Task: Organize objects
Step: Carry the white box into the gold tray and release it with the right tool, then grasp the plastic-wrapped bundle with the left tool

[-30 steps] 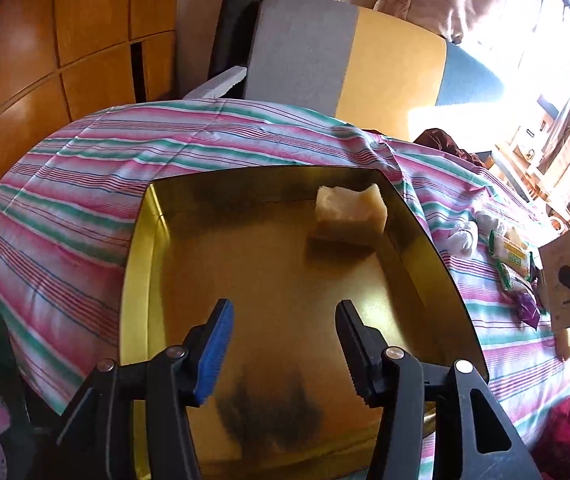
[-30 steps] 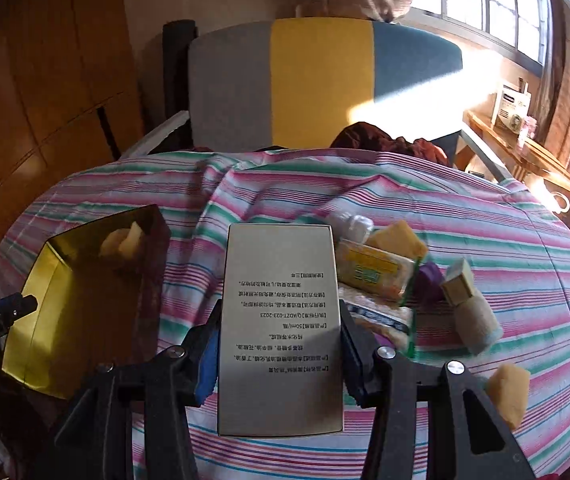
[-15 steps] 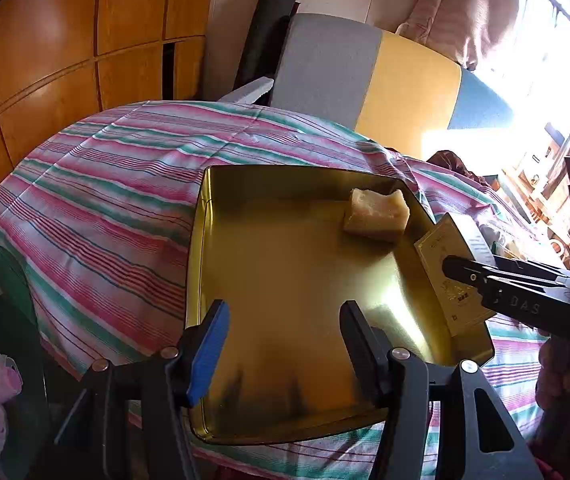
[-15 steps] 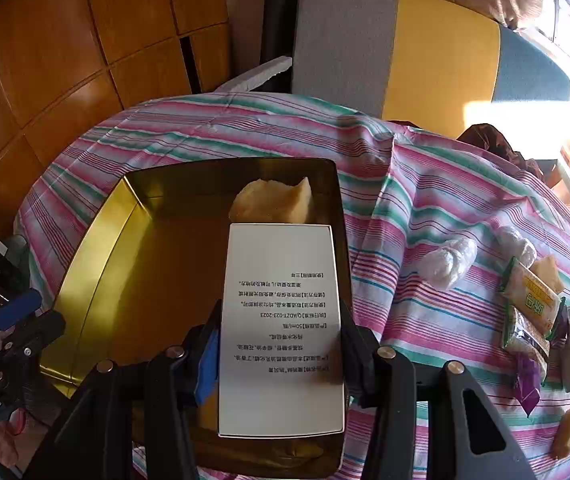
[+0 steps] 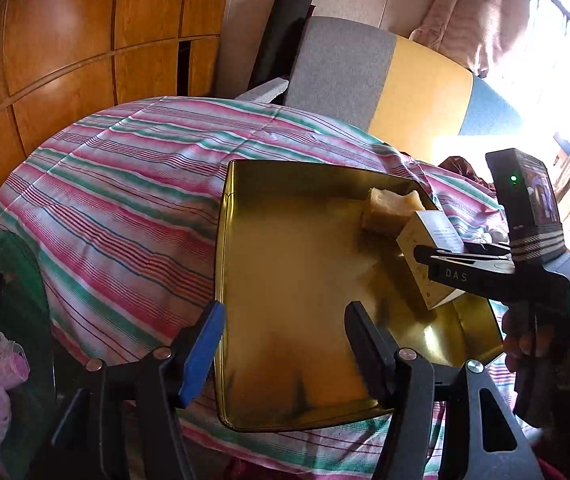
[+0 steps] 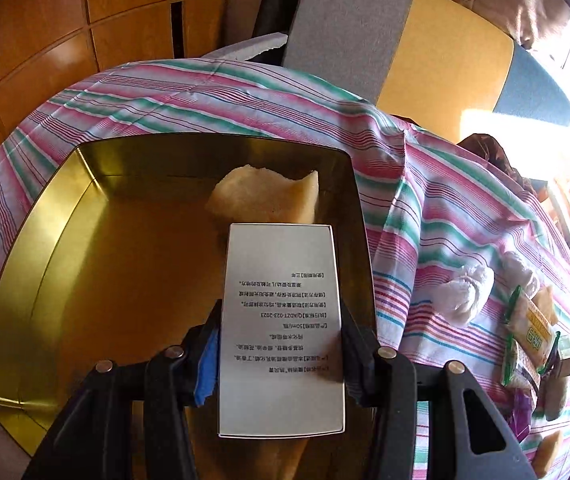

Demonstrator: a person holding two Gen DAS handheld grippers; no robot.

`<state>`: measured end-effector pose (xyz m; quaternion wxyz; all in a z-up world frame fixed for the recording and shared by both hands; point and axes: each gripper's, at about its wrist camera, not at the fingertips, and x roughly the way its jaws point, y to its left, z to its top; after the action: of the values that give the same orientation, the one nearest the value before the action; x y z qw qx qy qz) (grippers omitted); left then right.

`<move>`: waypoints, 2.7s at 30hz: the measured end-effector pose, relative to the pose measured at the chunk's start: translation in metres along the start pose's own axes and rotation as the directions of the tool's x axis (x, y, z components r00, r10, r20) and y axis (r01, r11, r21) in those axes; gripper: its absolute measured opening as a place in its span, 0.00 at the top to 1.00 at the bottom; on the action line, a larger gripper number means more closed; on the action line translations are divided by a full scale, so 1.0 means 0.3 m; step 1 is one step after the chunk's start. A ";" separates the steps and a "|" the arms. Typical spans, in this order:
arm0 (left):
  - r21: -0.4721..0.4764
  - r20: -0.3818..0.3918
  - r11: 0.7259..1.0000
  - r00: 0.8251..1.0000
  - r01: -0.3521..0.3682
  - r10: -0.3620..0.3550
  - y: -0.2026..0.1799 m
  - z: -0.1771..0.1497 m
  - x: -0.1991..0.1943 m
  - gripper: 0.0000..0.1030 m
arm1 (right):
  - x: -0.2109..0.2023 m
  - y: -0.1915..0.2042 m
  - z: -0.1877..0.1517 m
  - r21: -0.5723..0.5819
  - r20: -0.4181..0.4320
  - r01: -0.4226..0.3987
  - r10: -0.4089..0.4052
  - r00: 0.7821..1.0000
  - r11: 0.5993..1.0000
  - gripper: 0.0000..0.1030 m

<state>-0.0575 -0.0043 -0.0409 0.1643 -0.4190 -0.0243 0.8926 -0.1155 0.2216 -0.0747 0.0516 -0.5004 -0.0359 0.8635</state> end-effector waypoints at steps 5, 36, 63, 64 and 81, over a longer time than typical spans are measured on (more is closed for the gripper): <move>0.003 0.007 1.000 1.000 -0.010 0.010 -0.006 0.002 -0.005 0.38 | 0.028 -0.005 0.019 -0.002 -0.006 0.018 -0.018 1.000 1.000 0.51; 0.035 0.047 0.997 0.996 -0.071 0.070 -0.043 -0.013 -0.059 0.26 | -0.042 -0.032 -0.008 0.046 0.054 -0.032 0.029 0.998 0.998 0.36; 0.179 0.050 0.983 0.999 -0.025 0.016 -0.236 -0.002 -0.058 0.20 | -0.338 -0.523 -0.194 0.300 0.185 -0.004 -0.054 0.981 0.954 0.30; 0.194 0.049 0.981 0.999 -0.011 0.001 -0.256 0.003 -0.057 0.20 | -0.352 -0.575 -0.212 0.325 0.186 0.016 -0.080 0.979 0.945 0.30; 0.524 -0.080 0.830 0.981 0.190 -0.174 -0.845 0.044 0.075 0.21 | -0.363 -1.325 -0.693 0.822 0.043 0.149 -0.321 0.946 0.549 0.29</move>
<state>-0.0117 0.2436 -0.0031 0.3578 -0.3662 0.1848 0.8389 0.1398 0.6044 -0.0390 0.3857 -0.3280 0.2895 0.8123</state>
